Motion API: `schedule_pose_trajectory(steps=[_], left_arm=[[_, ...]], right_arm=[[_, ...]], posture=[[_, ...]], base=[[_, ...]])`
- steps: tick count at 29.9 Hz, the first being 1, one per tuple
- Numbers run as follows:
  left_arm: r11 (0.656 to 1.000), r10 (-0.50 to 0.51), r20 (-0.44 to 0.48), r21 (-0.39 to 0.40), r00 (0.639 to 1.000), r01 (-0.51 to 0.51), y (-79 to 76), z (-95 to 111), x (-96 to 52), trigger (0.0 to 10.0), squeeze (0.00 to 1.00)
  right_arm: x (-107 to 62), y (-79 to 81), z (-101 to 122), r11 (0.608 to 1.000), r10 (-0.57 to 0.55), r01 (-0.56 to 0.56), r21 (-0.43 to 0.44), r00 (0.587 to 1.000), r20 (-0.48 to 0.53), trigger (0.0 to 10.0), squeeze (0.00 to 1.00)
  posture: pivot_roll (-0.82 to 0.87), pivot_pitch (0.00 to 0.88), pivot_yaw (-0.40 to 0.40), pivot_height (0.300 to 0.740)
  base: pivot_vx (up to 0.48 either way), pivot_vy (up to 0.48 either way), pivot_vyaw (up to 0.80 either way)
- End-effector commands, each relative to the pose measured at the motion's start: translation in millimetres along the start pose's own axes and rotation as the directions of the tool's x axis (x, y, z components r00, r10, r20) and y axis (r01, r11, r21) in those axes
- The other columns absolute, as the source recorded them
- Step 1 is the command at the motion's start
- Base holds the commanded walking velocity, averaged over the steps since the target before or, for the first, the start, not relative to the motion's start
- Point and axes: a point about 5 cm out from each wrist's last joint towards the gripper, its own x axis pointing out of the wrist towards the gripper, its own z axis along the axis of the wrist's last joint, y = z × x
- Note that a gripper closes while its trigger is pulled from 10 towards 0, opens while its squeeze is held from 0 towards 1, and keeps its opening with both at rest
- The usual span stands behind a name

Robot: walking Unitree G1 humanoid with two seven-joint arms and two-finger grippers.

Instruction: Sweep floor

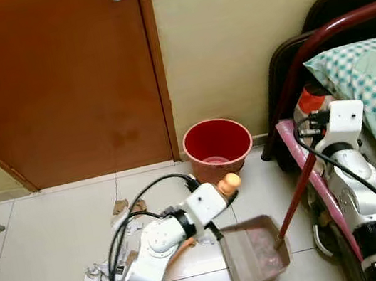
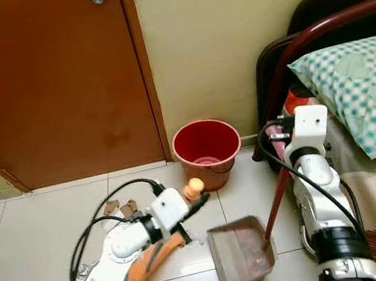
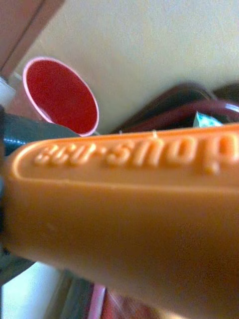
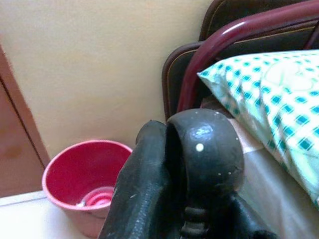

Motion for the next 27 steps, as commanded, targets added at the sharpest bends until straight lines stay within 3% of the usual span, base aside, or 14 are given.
schedule_pose_trajectory(steps=[1,6,8,15,17,20,27], left_arm=[[0.989,0.063,-0.023,-0.13,0.998,-0.065,1.7,-3.6,-6.6,10.0,0.0],[0.959,0.152,-0.004,-0.242,0.988,-0.149,8.3,4.5,-12.2,10.0,0.0],[0.912,0.254,0.01,-0.335,0.967,-0.236,19.3,12.3,-18.4,10.0,0.0],[0.896,0.356,0.031,-0.296,0.934,-0.332,36.7,23.3,-25.8,10.0,0.0],[0.87,0.436,0.042,-0.276,0.899,-0.409,53.3,32.0,-30.6,10.0,0.0],[0.852,0.463,0.013,-0.281,0.886,-0.441,58.6,30.2,-32.8,10.0,0.0],[0.836,0.451,-0.02,-0.339,0.892,-0.431,50.9,24.8,-27.1,10.0,0.0]], right_arm=[[4.8,-2.6,7.7,0.999,-0.032,0.033,-0.021,0.999,0.036,10.0,0.0],[7.5,2.3,7.8,0.999,-0.05,0.051,-0.015,0.998,0.046,10.0,0.0],[9.3,7.2,4.3,0.997,-0.069,0.07,-0.03,0.996,0.049,10.0,0.0],[10.2,12.3,-3.2,0.993,-0.101,0.103,-0.055,0.994,0.037,10.0,0.0],[9.8,18.5,-7.1,0.992,-0.108,0.11,-0.061,0.994,0.032,10.0,0.0],[10.0,24.1,-10.2,0.992,-0.108,0.11,-0.063,0.994,0.029,10.0,0.0],[10.3,36.8,-13.8,0.991,-0.113,0.115,-0.069,0.993,0.025,10.0,0.0]], posture=[[-0.03,0.089,-0.011,0.74],[-0.03,0.089,-0.011,0.74],[-0.01,0.09,-0.005,0.74],[-0.01,0.09,-0.005,0.74],[0.01,0.091,-0.001,0.74],[0.01,0.09,-0.001,0.74],[0.02,0.091,-0.005,0.74]], base=[[0.0,0.0,0.0],[0.0,0.0,0.0],[0.0,0.0,0.0],[0.0,0.0,0.0],[0.0,0.0,0.0],[0.0,0.0,0.0],[0.0,0.0,0.0]])
